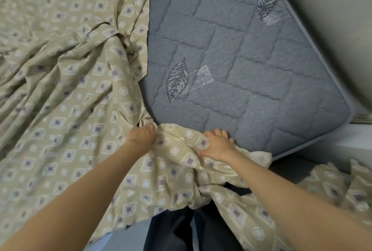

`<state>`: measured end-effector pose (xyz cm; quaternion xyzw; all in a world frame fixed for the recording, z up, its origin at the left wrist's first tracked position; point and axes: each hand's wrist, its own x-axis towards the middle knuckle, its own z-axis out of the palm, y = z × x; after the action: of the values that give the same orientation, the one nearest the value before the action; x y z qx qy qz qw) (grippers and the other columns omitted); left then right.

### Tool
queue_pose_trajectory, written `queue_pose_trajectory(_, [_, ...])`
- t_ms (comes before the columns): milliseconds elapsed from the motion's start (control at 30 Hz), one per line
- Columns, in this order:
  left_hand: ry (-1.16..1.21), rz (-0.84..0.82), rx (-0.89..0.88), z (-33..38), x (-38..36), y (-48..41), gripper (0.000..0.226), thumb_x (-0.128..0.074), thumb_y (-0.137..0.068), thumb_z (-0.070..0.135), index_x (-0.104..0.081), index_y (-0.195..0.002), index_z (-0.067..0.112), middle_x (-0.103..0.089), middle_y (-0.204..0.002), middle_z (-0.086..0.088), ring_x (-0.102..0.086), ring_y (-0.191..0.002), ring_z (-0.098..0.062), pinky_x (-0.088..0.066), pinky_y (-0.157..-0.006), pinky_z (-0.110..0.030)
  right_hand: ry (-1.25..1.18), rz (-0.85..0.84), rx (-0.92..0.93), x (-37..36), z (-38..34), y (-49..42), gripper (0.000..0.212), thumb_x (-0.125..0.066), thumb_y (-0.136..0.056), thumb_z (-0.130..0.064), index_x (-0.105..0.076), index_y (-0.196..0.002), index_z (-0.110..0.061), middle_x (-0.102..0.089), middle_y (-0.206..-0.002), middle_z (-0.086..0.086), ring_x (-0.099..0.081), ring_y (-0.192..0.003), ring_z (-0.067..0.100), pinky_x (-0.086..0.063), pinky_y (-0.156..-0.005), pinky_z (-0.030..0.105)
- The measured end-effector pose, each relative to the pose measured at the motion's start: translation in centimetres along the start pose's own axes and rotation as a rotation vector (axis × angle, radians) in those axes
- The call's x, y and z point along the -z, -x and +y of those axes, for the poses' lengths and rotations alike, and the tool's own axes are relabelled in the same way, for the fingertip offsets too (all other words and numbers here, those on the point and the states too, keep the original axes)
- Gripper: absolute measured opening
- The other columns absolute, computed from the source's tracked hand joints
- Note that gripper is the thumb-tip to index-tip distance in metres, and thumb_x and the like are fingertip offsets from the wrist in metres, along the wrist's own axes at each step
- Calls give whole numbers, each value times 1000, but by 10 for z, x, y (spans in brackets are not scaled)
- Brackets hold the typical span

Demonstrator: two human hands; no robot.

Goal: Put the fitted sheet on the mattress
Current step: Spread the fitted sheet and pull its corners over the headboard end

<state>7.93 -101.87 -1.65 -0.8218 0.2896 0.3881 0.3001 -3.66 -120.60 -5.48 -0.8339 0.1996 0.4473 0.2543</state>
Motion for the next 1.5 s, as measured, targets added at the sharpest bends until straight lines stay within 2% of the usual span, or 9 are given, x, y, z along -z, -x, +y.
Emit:
queue_pose_trajectory(167, [228, 110, -27, -8, -19, 2, 35, -46, -97, 27, -44, -129, 14, -57, -122, -11, -58, -111, -31, -48, -84, -38, -14, 105, 55, -16, -7, 4, 25, -64, -82, -46, -55, -95, -26, -50, -122, 5, -45, -120, 26, -38, -98, 38])
queue_pose_trajectory(333, [68, 328, -139, -19, -9, 14, 34, -54, -90, 41, -64, -114, 18, -38, -133, -2, -37, -124, -22, -40, -94, -32, -201, 140, -9, -17, -9, 21, 44, -67, -78, -42, -34, -59, -20, -51, -68, -3, -55, -76, 24, -44, -69, 33])
queue_pose_trajectory(600, [113, 412, -248, -21, 43, 38, 18, -59, -83, 32, -66, -94, 19, -65, -109, 1, -53, -112, -23, -35, -93, -32, -404, 213, -63, 24, 3, 67, 21, -73, -73, -29, -54, -63, -27, -61, -71, -8, -64, -81, 19, -52, -75, 30])
queue_pose_trajectory(933, [297, 663, -388, 1, 147, 85, 6, -63, -79, 22, -58, -79, 20, -61, -109, -1, -50, -109, -27, -33, -79, -30, -407, 857, -286, 87, 23, 163, 25, -39, -101, -27, -48, -99, -4, -64, -95, 21, -61, -88, 38, -47, -69, 41])
queue_pose_trajectory(1067, [321, 443, -530, 19, 185, 103, 22, -64, -78, 22, -46, -65, 23, -56, -115, -1, -54, -113, -27, -46, -88, -34, -467, 1045, -280, 124, 31, 215, 21, -35, -103, -25, -40, -97, -5, -62, -97, 23, -58, -91, 41, -39, -67, 41])
queue_pose_trajectory(1200, [145, 242, -679, 42, 208, 127, 8, -58, -84, 12, -65, -87, 10, -49, -108, -5, -51, -117, -27, -43, -97, -32, -407, 1125, -222, 141, 38, 261, 19, -32, -103, -23, -31, -89, -10, -62, -87, 21, -58, -79, 39, -30, -58, 36])
queue_pose_trajectory(1300, [341, 360, -722, 54, 219, 139, 19, -55, -83, 0, -70, -94, -2, -53, -112, -10, -55, -114, -29, -43, -93, -29, -392, 1190, -186, 140, 40, 288, 19, -30, -103, -25, -31, -90, -11, -57, -75, 13, -50, -64, 31, -26, -50, 34])
queue_pose_trajectory(1400, [520, 561, -617, 62, 231, 149, 33, -53, -86, 5, -51, -119, 3, -44, -129, -16, -52, -113, -36, -40, -93, -35, -370, 1235, -155, 132, 42, 305, 20, -29, -103, -25, -33, -90, -10, -49, -70, 6, -42, -59, 26, -23, -49, 33])
queue_pose_trajectory(1500, [350, 488, -567, 69, 234, 153, 51, -43, -93, 13, -29, -142, 15, -46, -136, -15, -46, -119, -39, -39, -95, -43, -359, 1273, -127, 125, 42, 314, 22, -29, -103, -24, -38, -92, -8, -47, -75, 5, -40, -64, 22, -28, -58, 33])
